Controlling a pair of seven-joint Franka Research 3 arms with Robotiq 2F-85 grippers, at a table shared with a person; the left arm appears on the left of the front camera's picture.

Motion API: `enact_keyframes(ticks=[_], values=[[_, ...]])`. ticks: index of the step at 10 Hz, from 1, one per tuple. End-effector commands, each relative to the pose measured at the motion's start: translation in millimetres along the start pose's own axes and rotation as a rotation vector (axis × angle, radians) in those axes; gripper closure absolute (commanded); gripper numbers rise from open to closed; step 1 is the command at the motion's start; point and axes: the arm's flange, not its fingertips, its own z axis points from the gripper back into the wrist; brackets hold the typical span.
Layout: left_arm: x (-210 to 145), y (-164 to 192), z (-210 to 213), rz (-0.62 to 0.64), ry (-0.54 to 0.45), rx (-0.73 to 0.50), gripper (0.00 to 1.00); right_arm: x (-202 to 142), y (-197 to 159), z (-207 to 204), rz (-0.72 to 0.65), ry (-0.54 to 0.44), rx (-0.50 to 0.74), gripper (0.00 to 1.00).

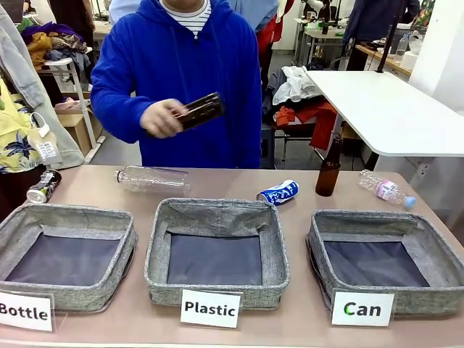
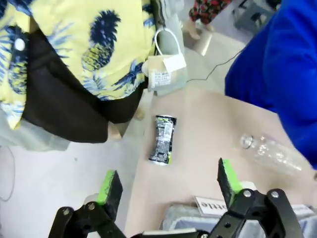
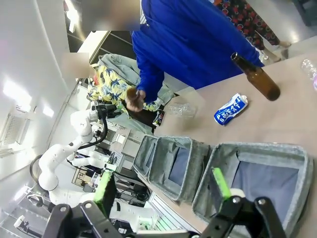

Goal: Sort the can waste into the basket.
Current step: Pick up the can waste from the table and place it in the right Fabric basket.

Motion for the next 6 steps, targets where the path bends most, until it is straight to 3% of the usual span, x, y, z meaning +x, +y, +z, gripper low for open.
enact_keyframes(ticks=[1,2,3,4,5,6], values=[[-3,6,8,0.006,-0.066,0.024,0.00,4,1,0,0.028,-0.013,0.016,0.00],[0,0,0,0.000,0.000,0.000,0.00,4,1,0,0.028,-0.013,0.016,0.00],[1,2,18,-0.112,0.129,-0.194,0.00,4,1,0,0.028,-0.013,0.016,0.00],[2,29,51,-0.131,0.179,-0.390,0.00,4,1,0,0.028,-0.013,0.016,0.00],[-1,60,83,-0.066,0.162,-0.454,0.00,4,1,0,0.028,-0.013,0.016,0.00],[-9,86,104,0.010,0.119,-0.429,0.00,4,1,0,0.028,-0.013,0.016,0.00]])
